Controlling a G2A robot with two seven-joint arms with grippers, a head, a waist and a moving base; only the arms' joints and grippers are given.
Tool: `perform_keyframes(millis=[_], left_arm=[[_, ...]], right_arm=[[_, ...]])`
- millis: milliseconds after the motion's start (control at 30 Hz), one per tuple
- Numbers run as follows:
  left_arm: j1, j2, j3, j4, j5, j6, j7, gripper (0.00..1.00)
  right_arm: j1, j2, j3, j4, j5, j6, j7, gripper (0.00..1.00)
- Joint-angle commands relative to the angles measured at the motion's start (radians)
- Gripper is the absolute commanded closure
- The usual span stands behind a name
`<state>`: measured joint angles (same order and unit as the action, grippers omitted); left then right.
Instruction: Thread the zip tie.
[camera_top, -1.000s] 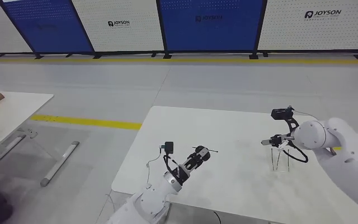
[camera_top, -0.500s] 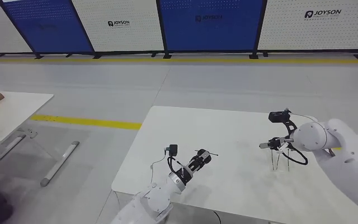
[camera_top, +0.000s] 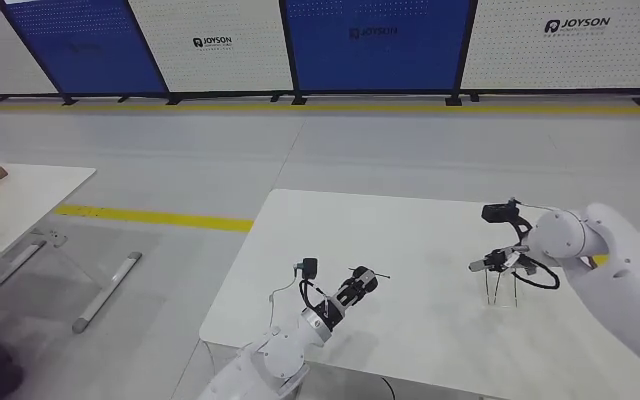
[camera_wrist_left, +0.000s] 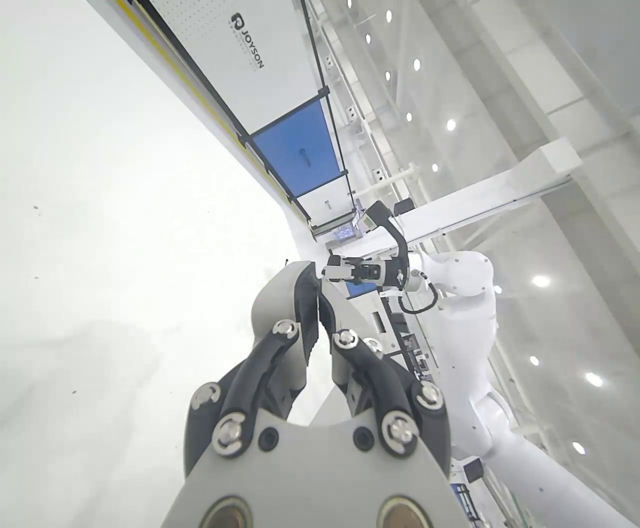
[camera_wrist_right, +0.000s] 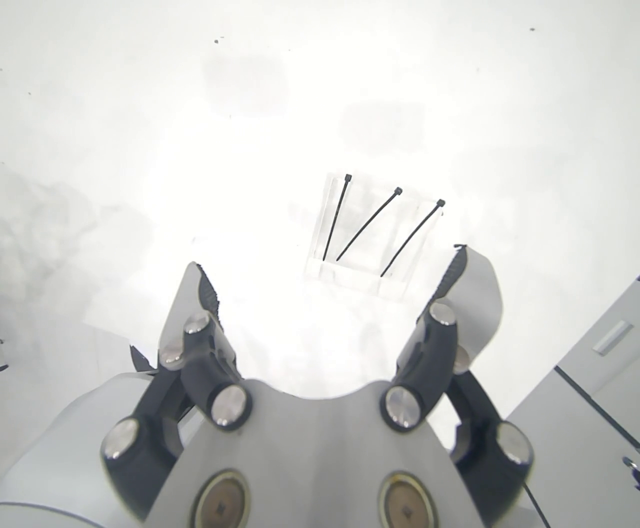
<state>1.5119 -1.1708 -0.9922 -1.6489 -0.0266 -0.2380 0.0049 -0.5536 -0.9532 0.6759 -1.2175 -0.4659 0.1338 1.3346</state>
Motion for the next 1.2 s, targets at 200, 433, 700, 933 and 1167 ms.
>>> perform_keyframes(millis=[200, 433, 700, 933, 1167], left_arm=[[0.0, 0.0, 0.0, 0.0, 0.0, 0.0, 0.0, 1.0], [0.0, 0.0, 0.0, 0.0, 0.0, 0.0, 0.0, 1.0], [0.0, 0.0, 0.0, 0.0, 0.0, 0.0, 0.0, 1.0], [0.0, 0.0, 0.0, 0.0, 0.0, 0.0, 0.0, 1.0], [0.0, 0.0, 0.0, 0.0, 0.0, 0.0, 0.0, 1.0]], right_arm=[[-0.005, -0.005, 0.016, 0.025, 0.01, 0.076, -0.011, 0.0], [-0.022, -0.006, 0.012, 0.047, -0.053, 0.189, -0.055, 0.0], [-0.039, -0.007, 0.023, 0.014, -0.082, 0.183, -0.019, 0.0], [-0.039, -0.007, 0.023, 0.014, -0.082, 0.183, -0.019, 0.0], [-0.068, 0.004, 0.055, -0.007, -0.068, 0.055, -0.027, 0.0]])
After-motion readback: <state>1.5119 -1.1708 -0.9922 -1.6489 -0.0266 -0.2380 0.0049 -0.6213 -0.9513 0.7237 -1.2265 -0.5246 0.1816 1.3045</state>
